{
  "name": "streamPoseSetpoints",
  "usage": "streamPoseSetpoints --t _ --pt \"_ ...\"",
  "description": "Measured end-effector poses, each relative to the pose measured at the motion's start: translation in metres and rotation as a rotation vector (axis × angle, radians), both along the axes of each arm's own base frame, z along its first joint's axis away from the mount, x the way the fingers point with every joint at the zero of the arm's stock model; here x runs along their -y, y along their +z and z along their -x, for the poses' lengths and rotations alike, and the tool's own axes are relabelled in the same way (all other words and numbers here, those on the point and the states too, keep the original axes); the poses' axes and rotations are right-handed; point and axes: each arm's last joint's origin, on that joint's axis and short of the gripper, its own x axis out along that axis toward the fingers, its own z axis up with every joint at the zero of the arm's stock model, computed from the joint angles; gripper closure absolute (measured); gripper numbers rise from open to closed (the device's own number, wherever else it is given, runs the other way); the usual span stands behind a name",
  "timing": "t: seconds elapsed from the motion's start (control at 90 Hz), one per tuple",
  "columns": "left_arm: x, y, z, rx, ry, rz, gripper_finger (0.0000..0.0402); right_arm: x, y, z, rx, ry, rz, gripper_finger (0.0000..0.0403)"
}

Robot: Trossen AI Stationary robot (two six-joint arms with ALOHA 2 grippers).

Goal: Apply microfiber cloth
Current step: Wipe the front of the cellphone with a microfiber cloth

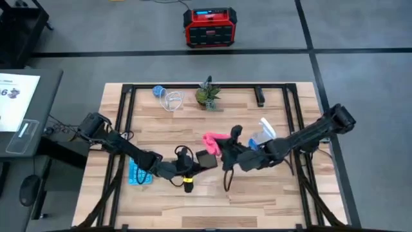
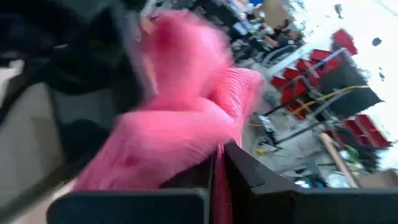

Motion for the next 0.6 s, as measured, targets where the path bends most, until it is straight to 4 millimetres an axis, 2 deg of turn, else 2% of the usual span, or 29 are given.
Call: streamPoseSetpoints --t 0.211,0.456,0.6 --pt "-0.001 -0.001 0.002 -0.025 0.019 0.001 0.0389 -0.005 -0.054 -0.005 -0.143 -0.024 -0.155 0.0403" --pt "0.001 0.011 0.017 -0.084 0.058 -0.014 0.0389 -0.010 -0.113 -0.018 -0.324 0.006 -0.298 0.0403" --pt "0.001 0.021 0.030 -0.114 0.100 -0.016 0.0389 -0.005 -0.136 -0.030 -0.346 0.042 -0.361 0.0403"
